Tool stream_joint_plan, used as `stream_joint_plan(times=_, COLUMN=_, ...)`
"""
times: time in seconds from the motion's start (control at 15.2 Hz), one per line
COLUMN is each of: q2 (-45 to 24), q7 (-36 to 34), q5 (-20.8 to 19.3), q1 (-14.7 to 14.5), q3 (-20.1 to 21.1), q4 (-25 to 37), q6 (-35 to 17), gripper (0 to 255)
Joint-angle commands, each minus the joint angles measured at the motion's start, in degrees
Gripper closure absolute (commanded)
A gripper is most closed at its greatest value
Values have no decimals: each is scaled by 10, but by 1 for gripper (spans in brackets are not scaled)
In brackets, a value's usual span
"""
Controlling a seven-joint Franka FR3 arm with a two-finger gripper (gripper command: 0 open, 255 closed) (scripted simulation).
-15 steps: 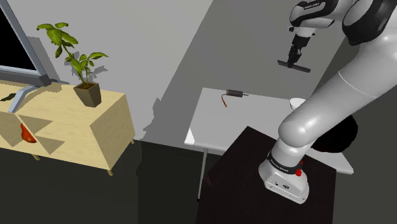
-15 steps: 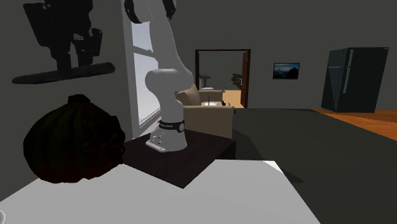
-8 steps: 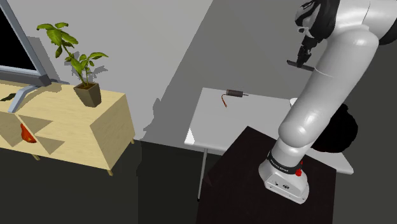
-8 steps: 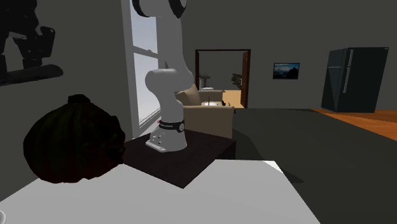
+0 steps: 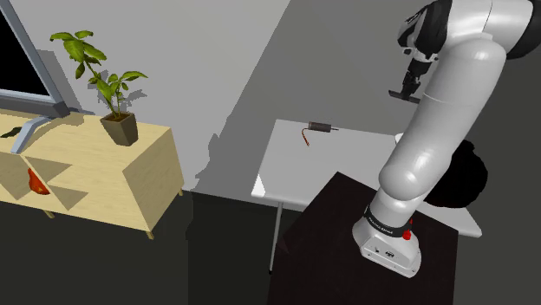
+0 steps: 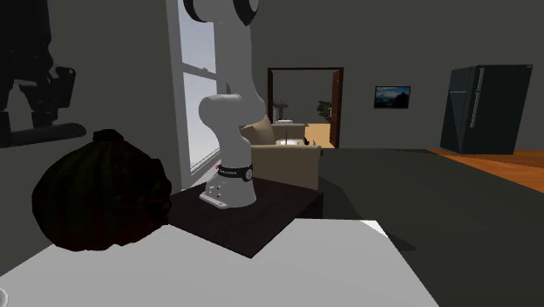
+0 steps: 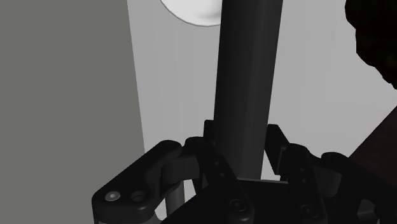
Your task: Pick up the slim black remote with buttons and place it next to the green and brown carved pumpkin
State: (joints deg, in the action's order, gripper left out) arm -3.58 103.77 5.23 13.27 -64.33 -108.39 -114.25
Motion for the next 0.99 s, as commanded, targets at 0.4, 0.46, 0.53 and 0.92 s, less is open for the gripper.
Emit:
stream_joint_plan(times=0.4, q2=-30, q7=24, q5=34, q1=10, q3=5, q4=-45, q6=-57, gripper=255)
stream_joint_plan(times=0.46, q2=-34, q7=28, q5=39, q1=12, q3=6, q4=-50, q6=-64, gripper=255)
stream_joint_plan(times=0.53, q2=-39, q7=32, q5=45, q1=14, q3=7, q4=-55, q6=-70, gripper=255)
stream_joint_plan(times=0.92, q2=-70, q7=58, q5=82, q1=31, q3=20, q4=-80, q6=-109, gripper=255)
